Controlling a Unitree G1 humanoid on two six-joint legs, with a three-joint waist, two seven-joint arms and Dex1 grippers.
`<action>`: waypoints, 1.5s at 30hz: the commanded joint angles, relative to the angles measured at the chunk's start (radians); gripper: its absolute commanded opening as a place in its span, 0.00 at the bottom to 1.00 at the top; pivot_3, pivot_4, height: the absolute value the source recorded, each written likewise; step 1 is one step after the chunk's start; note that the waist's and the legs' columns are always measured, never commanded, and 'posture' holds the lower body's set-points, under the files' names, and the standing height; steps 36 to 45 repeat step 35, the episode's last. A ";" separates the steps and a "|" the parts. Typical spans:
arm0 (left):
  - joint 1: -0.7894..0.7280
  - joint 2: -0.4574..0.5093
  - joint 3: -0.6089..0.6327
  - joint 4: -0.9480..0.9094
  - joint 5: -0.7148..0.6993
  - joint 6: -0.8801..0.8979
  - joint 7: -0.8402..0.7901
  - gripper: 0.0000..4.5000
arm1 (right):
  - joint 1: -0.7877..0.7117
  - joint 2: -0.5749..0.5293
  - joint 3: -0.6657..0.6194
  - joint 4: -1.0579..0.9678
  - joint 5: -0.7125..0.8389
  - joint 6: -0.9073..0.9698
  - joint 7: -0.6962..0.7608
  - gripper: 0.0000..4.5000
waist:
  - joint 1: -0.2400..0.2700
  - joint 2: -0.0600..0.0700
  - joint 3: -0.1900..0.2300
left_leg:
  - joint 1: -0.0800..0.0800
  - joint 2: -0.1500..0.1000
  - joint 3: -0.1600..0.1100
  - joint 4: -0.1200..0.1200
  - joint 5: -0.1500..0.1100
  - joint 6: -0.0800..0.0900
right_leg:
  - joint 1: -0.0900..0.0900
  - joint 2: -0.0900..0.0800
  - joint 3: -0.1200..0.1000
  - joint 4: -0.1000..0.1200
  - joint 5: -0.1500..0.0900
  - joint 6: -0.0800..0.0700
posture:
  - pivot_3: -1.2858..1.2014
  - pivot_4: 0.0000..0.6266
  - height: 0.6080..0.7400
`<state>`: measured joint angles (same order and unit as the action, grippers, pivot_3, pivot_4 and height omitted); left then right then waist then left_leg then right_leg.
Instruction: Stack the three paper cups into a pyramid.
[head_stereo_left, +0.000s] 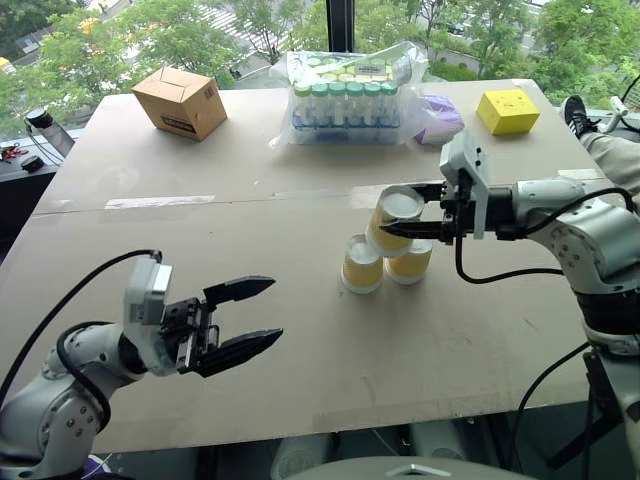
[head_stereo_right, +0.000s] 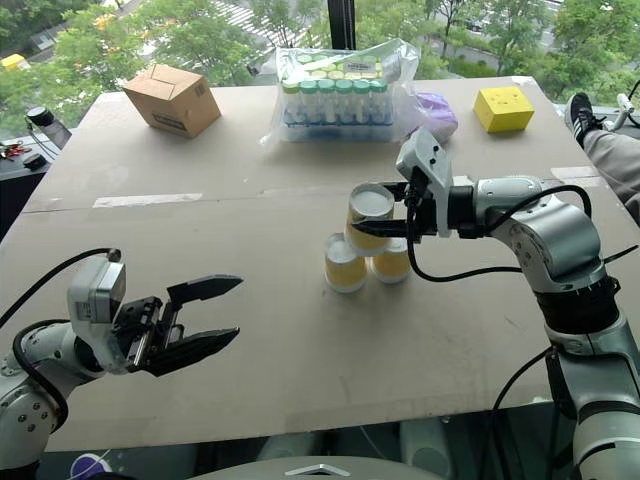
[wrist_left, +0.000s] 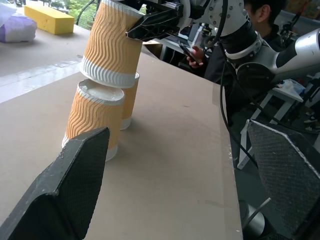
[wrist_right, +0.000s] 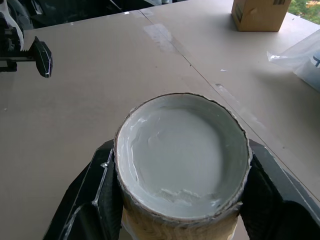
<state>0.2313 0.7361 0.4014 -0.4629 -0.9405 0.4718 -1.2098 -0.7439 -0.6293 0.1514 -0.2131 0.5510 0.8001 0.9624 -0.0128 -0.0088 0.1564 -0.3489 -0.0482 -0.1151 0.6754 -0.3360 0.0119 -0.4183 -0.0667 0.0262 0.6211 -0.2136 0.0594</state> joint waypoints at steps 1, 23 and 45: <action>0.002 -0.011 0.023 -0.036 -0.010 -0.022 0.017 1.00 | -0.020 -0.008 -0.010 0.002 -0.014 -0.024 0.015 0.99 | 0.000 0.000 0.000 | 0.000 0.000 0.000 0.000 0.000 0.000 | 0.000 0.000 0.000 0.000 0.000 0.000 | 0.52 0.24 1.00; 0.095 -0.133 0.088 -0.070 0.044 -0.049 0.331 1.00 | 0.846 -0.123 -0.676 -0.280 0.105 -0.370 0.163 0.99 | 0.022 0.000 0.000 | 0.001 0.000 0.002 0.000 0.000 0.000 | 0.001 -0.001 0.002 0.000 0.000 0.000 | 0.52 0.24 1.00; 0.176 -0.092 0.141 0.021 0.117 -0.129 0.200 1.00 | 1.043 -0.075 -0.760 -0.256 0.138 -0.497 0.166 0.99 | 0.023 -0.001 -0.001 | 0.007 0.002 0.003 0.000 0.000 0.000 | 0.008 0.003 0.001 0.000 0.000 0.000 | 0.52 0.24 1.00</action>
